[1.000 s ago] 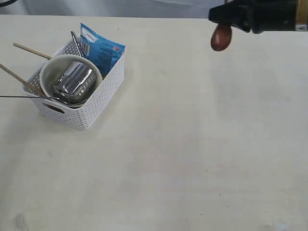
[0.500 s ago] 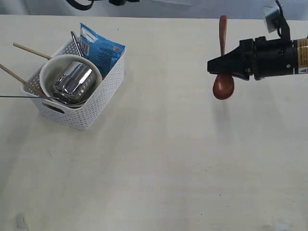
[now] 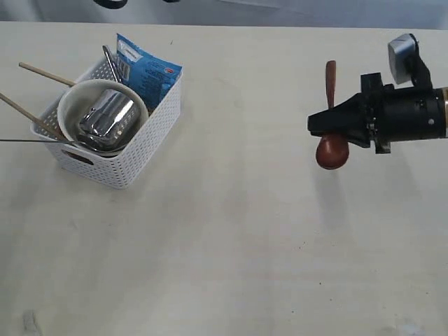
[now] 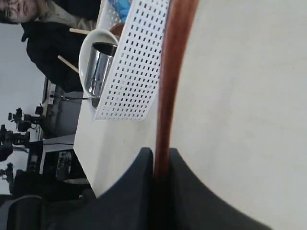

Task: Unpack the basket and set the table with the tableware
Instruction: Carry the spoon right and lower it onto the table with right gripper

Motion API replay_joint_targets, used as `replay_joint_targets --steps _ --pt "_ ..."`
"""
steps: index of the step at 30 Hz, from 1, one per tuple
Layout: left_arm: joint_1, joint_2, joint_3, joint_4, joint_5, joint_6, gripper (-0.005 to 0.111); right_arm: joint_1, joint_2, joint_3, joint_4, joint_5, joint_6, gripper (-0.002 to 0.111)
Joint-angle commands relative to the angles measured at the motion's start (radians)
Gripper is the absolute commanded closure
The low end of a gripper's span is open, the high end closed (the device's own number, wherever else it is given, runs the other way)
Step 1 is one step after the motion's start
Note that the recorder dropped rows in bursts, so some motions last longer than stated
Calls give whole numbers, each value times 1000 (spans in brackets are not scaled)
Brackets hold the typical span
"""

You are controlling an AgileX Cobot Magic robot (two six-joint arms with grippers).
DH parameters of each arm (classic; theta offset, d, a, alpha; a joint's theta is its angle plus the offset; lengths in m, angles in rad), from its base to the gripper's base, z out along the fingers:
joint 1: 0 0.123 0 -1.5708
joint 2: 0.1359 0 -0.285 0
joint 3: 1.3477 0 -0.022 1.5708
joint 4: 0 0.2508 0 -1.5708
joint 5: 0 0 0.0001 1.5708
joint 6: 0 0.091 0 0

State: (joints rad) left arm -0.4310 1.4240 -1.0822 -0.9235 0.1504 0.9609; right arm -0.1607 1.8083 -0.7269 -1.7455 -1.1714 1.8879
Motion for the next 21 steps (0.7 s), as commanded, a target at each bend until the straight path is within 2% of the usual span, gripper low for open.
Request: replay_joint_targets --steps 1,7,13,18,21 --pt "3 -6 5 4 18 4 45 -69 2 67 1 -15 -11 109" --pt "3 -6 5 4 20 4 45 -57 4 130 1 15 -88 109" --pt "3 -6 5 4 33 4 45 -55 4 159 1 130 -88 109" --pt "3 -6 5 4 33 4 45 -53 4 158 1 132 -88 109" --pt "3 -6 5 4 33 8 45 -11 4 166 1 132 -93 109"
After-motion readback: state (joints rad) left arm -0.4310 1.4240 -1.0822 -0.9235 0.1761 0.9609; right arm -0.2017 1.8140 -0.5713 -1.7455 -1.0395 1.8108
